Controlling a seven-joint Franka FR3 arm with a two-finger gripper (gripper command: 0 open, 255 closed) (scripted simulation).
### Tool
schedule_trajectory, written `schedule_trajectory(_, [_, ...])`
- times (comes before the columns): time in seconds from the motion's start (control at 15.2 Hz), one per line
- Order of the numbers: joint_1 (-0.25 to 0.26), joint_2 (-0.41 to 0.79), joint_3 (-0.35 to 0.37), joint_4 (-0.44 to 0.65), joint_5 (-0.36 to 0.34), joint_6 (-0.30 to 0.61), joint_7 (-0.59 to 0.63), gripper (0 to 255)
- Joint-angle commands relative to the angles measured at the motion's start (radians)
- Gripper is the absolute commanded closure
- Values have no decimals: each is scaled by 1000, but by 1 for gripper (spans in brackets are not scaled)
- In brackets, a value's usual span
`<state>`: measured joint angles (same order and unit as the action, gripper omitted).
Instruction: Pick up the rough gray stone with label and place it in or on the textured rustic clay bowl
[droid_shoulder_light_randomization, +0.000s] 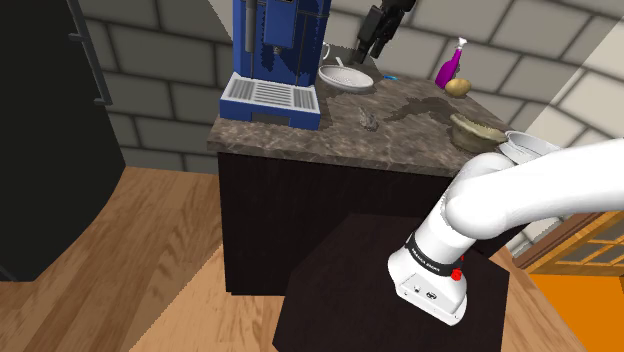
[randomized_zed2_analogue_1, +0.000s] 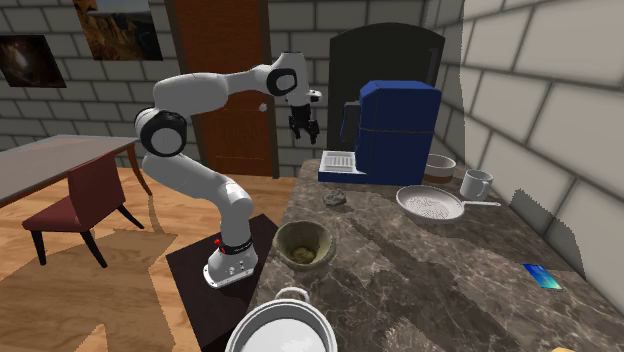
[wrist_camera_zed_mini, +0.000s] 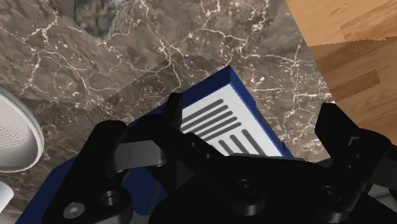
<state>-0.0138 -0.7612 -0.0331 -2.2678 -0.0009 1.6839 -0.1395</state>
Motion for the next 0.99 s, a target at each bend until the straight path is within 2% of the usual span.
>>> schedule_trajectory(0.0, [0, 0, 0, 0, 0, 0, 0, 0])
schedule_trajectory(0.46, [-67, 20, -99, -142, -52, 186, -40, 0])
schedule_trajectory(0.92, [-134, 97, -207, -239, -95, 385, -83, 0])
